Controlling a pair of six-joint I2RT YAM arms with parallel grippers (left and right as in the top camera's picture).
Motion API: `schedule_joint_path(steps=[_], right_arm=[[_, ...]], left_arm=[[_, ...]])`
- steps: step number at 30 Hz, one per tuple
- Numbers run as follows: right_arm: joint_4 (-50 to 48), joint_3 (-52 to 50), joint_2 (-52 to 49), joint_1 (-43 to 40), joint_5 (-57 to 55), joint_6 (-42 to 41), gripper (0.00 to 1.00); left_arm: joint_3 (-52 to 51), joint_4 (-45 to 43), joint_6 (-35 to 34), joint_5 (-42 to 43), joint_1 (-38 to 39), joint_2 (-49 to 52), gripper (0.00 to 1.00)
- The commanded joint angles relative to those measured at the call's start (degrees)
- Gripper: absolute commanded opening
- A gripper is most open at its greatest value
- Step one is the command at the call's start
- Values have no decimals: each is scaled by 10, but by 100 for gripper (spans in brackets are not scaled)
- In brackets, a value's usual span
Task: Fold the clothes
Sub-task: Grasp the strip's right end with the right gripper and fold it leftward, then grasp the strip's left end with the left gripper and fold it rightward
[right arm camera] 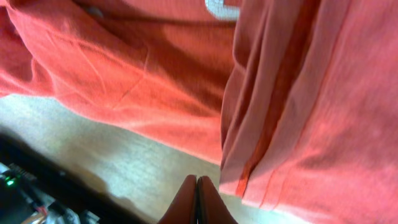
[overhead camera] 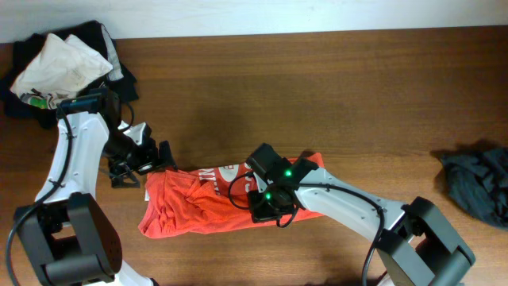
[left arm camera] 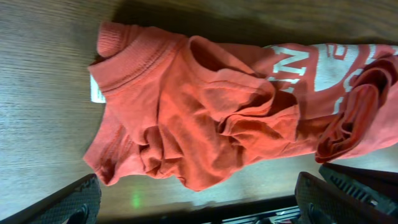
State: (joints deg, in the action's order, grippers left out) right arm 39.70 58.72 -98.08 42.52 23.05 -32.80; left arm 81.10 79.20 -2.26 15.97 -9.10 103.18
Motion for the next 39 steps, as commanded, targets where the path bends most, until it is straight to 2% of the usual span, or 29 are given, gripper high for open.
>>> schedule_joint_path(steps=[1, 2, 4, 7, 9, 13, 19, 22, 26, 28, 29, 30, 31, 35, 39], right_arm=[[80, 66, 45, -28, 17, 42, 7], [121, 94, 61, -46, 0, 71, 20], [226, 152, 85, -101, -92, 108, 99], [337, 210, 94, -205, -211, 110, 99], [362, 212, 93, -273, -223, 110, 99], [382, 211, 93, -387, -222, 110, 99], [401, 211, 93, -422, -196, 109, 99], [400, 211, 93, -422, -181, 110, 99], [400, 211, 92, -422, -181, 110, 99], [400, 211, 92, -422, -182, 110, 99], [400, 211, 92, -422, -182, 110, 99], [400, 211, 92, -422, -181, 110, 99], [400, 211, 92, -422, -181, 110, 99], [400, 211, 92, -422, -181, 110, 99], [400, 211, 92, -422, -181, 110, 99]], left_arm=[[-9, 4, 14, -33, 0, -13, 99], [-11, 3, 14, -33, 0, -13, 99], [-15, 4, 14, -33, 0, -13, 99], [-34, 9, 15, -24, 1, -13, 99], [-78, -11, 15, -1, 1, -13, 99], [-199, -111, 14, 10, 1, -13, 99], [-292, -266, 14, 10, 1, -13, 99], [-321, -304, 14, 27, 1, -13, 98], [-335, -308, 14, 30, 1, -13, 69], [-335, -309, 15, 37, 1, -13, 47], [-335, -311, 14, 45, 1, -13, 30], [-335, -312, 14, 54, 1, -13, 3], [-335, -312, 14, 59, 1, -13, 0], [-319, -297, 9, 57, 0, -13, 1], [-216, -182, -76, -26, 1, -36, 0]])
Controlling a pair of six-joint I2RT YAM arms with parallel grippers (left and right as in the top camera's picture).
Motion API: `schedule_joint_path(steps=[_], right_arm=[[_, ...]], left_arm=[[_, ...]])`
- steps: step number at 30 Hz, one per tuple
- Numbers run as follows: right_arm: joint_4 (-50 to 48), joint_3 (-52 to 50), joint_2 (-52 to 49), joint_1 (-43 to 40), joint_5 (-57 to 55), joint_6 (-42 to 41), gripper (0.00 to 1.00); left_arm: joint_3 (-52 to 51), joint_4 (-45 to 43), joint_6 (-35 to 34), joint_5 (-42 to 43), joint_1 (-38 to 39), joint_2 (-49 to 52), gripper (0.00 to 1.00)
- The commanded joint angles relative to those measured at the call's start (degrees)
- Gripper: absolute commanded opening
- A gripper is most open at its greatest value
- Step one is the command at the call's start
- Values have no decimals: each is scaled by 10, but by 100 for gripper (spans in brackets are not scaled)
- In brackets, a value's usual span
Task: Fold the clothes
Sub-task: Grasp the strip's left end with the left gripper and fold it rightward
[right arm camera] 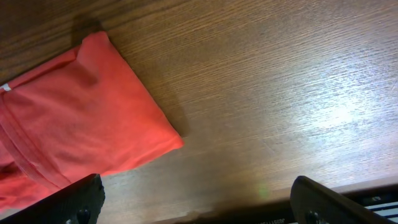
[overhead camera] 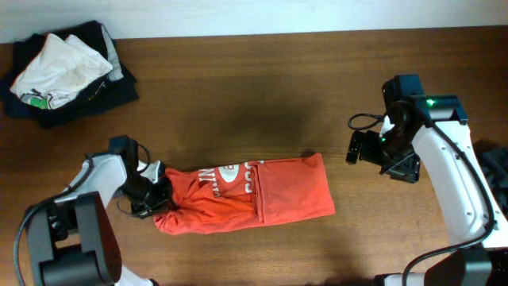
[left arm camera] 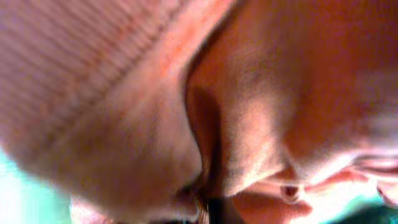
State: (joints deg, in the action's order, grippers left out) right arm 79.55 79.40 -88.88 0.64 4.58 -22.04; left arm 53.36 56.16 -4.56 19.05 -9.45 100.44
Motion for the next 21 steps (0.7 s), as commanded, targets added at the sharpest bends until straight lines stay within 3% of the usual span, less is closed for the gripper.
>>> schedule_joint_path(steps=[1, 4, 9, 15, 21], right_arm=[[2, 4, 0, -3, 3, 2, 99], [2, 4, 0, -3, 3, 2, 99], [2, 4, 0, -3, 3, 2, 99], [2, 4, 0, -3, 3, 2, 98], [2, 4, 0, -3, 3, 2, 99]], left_arm=[[92, 80, -53, -56, 5, -23, 0], [169, 168, -53, -56, 23, -92, 1], [181, 207, -70, -47, 137, -172, 1], [180, 93, -147, -50, 315, -169, 0], [180, -19, -230, -64, 424, -110, 0]])
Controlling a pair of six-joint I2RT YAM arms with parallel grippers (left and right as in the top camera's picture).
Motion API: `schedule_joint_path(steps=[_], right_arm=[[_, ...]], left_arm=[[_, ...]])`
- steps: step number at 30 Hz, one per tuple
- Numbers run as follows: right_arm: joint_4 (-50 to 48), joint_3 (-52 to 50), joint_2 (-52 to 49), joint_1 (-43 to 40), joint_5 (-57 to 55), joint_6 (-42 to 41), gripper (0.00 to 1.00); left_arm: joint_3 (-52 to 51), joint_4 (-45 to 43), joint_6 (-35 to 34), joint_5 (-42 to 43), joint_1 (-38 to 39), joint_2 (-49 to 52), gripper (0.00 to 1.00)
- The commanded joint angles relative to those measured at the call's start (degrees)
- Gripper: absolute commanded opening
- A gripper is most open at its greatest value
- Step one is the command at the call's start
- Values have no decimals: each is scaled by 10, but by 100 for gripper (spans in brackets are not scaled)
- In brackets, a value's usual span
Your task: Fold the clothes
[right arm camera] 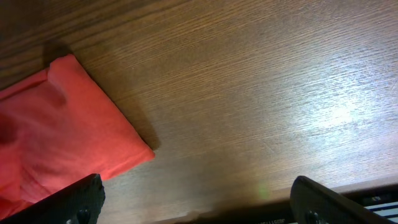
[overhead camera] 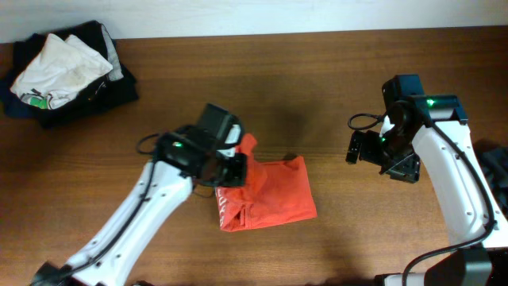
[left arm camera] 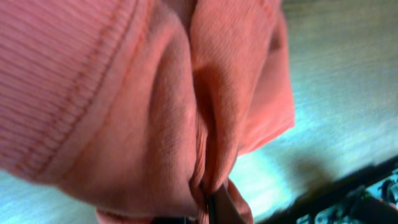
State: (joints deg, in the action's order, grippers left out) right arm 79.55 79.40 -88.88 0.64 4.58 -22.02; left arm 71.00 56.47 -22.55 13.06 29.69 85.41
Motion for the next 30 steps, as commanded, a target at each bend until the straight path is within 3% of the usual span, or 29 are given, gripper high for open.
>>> schedule_joint_path(steps=[1, 7, 8, 11, 14, 16, 17, 18, 23, 25, 30], right_arm=[[2, 4, 0, -3, 3, 2, 98], [2, 4, 0, -3, 3, 2, 99], [2, 4, 0, -3, 3, 2, 99], [2, 4, 0, -3, 3, 2, 99], [2, 4, 0, -3, 3, 2, 99], [2, 4, 0, -3, 3, 2, 99], [2, 4, 0, -3, 3, 2, 99], [2, 4, 0, -3, 3, 2, 99], [2, 4, 0, -3, 3, 2, 99], [2, 4, 0, -3, 3, 2, 99], [2, 4, 0, -3, 3, 2, 99]], left_arm=[[4, -38, -53, -4, 45, 59, 1], [4, -159, -96, -2, 107, 181, 3], [4, -159, -100, -2, 114, 189, 17], [23, -143, -117, 11, 119, 185, 33], [111, -46, -117, 17, 120, 181, 46], [198, 38, -92, 22, 119, 177, 66], [247, 80, -82, 21, 119, 177, 82], [279, 104, -59, 21, 119, 177, 87], [293, 221, -57, -86, 99, 179, 87], [264, 230, -56, -84, 83, 179, 96], [128, 99, -46, -31, 69, 183, 98]])
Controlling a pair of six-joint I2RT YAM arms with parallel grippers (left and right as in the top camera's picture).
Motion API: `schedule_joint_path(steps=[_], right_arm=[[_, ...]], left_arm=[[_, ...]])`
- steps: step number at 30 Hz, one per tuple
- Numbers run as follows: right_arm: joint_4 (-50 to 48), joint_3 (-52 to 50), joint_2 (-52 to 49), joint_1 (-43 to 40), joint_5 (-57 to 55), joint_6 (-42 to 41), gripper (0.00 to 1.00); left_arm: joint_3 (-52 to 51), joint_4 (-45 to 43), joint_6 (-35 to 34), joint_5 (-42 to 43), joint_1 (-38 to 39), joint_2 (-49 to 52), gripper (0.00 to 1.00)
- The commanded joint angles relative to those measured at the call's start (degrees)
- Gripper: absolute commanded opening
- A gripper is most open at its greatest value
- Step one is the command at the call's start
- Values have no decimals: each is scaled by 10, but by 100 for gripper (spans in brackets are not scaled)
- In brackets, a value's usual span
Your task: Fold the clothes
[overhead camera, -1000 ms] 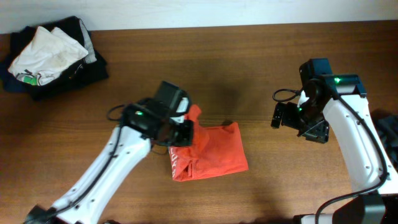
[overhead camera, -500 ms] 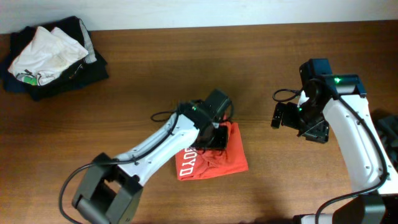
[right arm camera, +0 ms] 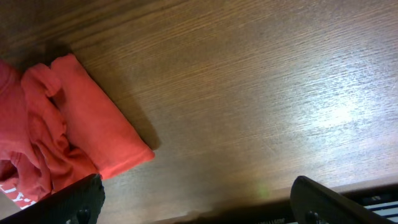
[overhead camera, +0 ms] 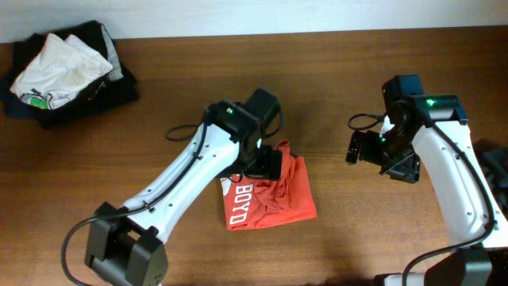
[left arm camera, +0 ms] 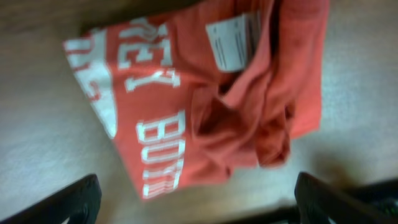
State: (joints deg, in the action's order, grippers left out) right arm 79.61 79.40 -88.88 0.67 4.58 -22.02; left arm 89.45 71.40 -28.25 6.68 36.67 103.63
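An orange shirt [overhead camera: 270, 197] with white lettering lies folded into a rumpled, roughly square bundle at the table's middle. My left gripper [overhead camera: 267, 163] hovers just over its far edge, open and holding nothing. In the left wrist view the shirt [left arm camera: 199, 99] lies below the wide-apart fingers [left arm camera: 78, 200], its white label [left arm camera: 233, 38] facing up. My right gripper [overhead camera: 375, 155] stands open off to the right, apart from the shirt. The right wrist view catches the shirt's right end [right arm camera: 81, 130] at the left of the frame.
A pile of dark and white clothes [overhead camera: 63, 67] sits at the back left corner. A dark grey garment [overhead camera: 498, 163] lies at the right edge, partly behind the right arm. Bare wooden table [overhead camera: 357, 71] surrounds the shirt.
My left gripper was shut on the shirt's collar end above the bundle. Now it is open and the cloth lies dropped on the shirt, lettering up. The right arm has not moved.
First the shirt lay stretched out, my right gripper shut on its right part and the left open by the collar. Then the right gripper stood open at the right and the left was shut on the collar end. Later that end was over the shirt's right half, now released.
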Motion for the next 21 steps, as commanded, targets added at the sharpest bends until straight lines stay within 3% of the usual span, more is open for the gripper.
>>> schedule_joint_path(steps=[1, 4, 7, 9, 12, 13, 15, 18, 21], right_arm=[[1, 4, 0, -3, 3, 2, 99], [1, 4, 0, -3, 3, 2, 98], [1, 4, 0, -3, 3, 2, 99], [1, 4, 0, -3, 3, 2, 99], [1, 4, 0, -3, 3, 2, 99], [1, 4, 0, -3, 3, 2, 99], [1, 4, 0, -3, 3, 2, 99], [1, 4, 0, -3, 3, 2, 99], [1, 4, 0, -3, 3, 2, 99]], left_arm=[[-75, -68, 9, 32, -2, 4, 95], [-121, -129, 13, 61, -9, 16, 93], [-144, -227, 71, 189, -2, 27, 91], [-144, -240, 71, 193, 11, 28, 82], [-144, -242, 71, 188, 31, 34, 79], [-144, -238, 66, 190, 31, 43, 73], [-144, -238, 58, 198, 32, 62, 48], [-144, -243, 58, 202, 45, 87, 0], [-133, -244, 54, 244, 65, 86, 0]])
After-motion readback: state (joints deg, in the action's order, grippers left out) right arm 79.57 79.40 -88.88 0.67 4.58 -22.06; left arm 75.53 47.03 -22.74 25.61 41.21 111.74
